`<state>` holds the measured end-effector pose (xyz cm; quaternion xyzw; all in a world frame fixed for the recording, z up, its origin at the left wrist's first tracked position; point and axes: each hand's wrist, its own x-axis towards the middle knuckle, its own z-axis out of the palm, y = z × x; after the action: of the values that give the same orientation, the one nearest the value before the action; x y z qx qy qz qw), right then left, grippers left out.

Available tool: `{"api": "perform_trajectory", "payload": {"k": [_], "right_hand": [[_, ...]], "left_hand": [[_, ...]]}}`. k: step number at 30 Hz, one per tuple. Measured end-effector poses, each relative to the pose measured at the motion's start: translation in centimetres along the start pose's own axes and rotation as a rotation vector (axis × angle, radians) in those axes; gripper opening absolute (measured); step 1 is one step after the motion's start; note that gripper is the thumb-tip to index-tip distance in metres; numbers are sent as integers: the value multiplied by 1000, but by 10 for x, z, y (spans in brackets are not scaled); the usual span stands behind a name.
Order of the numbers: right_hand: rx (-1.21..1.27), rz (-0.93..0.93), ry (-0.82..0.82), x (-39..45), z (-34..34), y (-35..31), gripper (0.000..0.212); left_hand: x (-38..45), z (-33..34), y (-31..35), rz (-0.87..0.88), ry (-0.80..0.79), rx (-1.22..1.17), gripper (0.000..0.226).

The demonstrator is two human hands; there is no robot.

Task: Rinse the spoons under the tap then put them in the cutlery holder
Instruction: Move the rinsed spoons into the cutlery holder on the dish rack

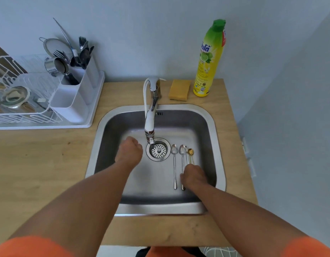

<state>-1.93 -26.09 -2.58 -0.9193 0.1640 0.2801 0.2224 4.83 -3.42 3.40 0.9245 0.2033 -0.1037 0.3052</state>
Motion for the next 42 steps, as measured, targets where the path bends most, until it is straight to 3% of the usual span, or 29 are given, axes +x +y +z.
{"api": "perform_trajectory", "payload": {"k": [4,8,16,24,28,33,38,42], "right_hand": [[1,2,14,7,-1,2,17],[15,29,24,13,-2,7,20],[56,50,24,21,-2,6,19],[57,36,30,28,-5,-1,22],[43,40,45,32,-11,-2,22],[34,55,56,38,-10,-4,20],[19,55,84,43,-4,-10,25],[25,57,92,47,-3,-16,25]], "left_hand": [[-35,54,-9,8,-258,113,22],[-50,92,2,40,-380,185,29],[-43,126,23,41,-351,334,46],[-46,134,35,-13,-354,327,24],[-45,132,31,-2,-379,314,25],[-43,129,24,-8,-397,217,25],[-40,120,3,-33,-346,-118,13],[-37,104,-19,-181,-278,-362,12]]}}
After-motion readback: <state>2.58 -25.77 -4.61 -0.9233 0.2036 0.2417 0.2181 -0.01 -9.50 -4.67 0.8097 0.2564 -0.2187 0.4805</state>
